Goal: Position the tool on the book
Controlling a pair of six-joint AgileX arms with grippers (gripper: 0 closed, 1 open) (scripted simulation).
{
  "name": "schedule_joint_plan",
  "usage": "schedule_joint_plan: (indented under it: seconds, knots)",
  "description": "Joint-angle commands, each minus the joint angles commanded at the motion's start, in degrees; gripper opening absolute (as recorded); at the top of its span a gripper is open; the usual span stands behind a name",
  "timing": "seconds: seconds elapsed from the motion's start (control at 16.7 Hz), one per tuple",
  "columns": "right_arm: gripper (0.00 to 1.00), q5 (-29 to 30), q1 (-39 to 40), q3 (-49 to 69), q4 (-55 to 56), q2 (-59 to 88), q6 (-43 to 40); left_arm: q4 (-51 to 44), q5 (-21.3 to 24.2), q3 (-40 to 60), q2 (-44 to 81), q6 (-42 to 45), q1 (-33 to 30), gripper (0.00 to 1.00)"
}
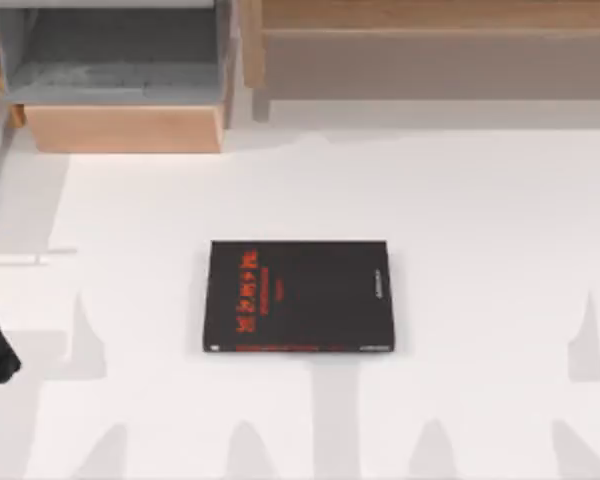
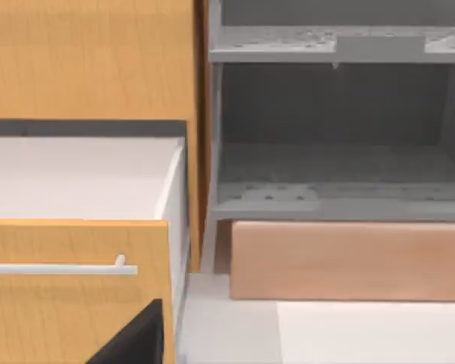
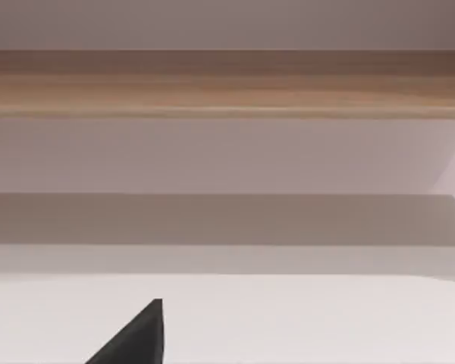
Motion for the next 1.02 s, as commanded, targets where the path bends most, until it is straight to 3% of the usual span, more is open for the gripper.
schedule_joint_plan:
  seconds: [0.24, 0.48, 1.02]
  knots:
    - [1.00, 0.0, 0.0, 0.0, 0.0, 0.0, 0.0, -0.8, 0.1, 1.4, 1.3, 0.2, 0.3, 1.00]
    - [1.00, 0.0, 0.0, 0.0, 0.0, 0.0, 0.0, -6.1, 0.7, 10.3, 10.3, 1.1, 2.1, 1.00]
    - [1.00, 0.0, 0.0, 0.0, 0.0, 0.0, 0.0, -30.8, 2.3, 51.8, 52.8, 5.6, 10.0, 1.00]
